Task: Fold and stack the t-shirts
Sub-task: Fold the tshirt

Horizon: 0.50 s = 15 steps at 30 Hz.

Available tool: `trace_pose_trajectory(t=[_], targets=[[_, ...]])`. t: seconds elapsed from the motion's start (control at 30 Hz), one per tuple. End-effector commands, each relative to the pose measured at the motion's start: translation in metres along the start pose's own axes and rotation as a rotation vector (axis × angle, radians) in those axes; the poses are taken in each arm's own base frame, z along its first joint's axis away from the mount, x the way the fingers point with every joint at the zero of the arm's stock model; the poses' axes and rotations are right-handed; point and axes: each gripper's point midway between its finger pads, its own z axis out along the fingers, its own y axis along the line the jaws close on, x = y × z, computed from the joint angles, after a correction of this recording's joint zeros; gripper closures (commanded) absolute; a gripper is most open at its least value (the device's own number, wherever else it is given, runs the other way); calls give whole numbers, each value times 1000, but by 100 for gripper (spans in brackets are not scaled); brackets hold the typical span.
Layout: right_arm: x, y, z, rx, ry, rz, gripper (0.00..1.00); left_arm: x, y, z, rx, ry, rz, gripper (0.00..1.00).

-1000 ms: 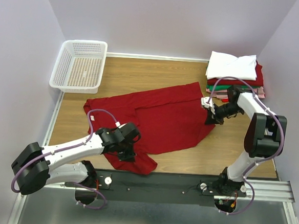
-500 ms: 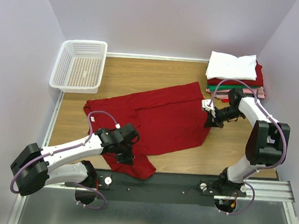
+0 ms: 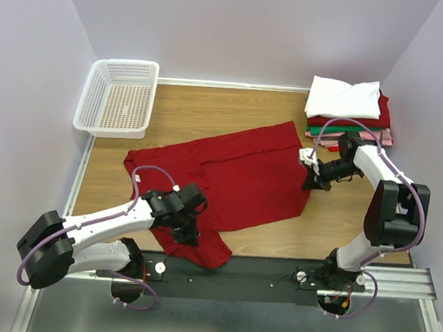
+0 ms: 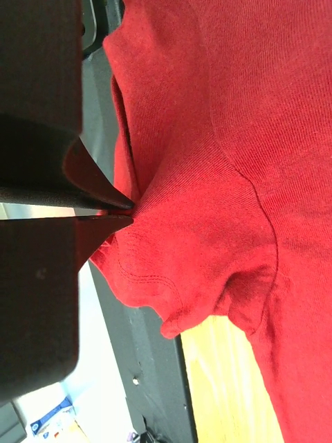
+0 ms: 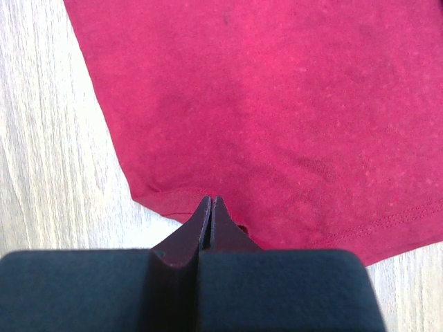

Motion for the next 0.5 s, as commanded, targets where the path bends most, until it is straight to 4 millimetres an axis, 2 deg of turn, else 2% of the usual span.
trace_pose_trajectory(t=[0.0,0.3,0.33,0.4,0.47], targets=[[-11,3,0,9,-45,-9,100,8,2,2,1,51,21,87],[-10,4,2,2,-51,-8,100,2,-4,-6,-10,29,35,87],[-11,4,2,2,-53,-7,99,2,-4,-7,-10,31,35,89],[-10,4,2,0,-54,-5,99,2,-6,-9,-1,29,39,100],[-11,5,2,0,-56,-6,100,2,-8,-10,7,29,42,100]])
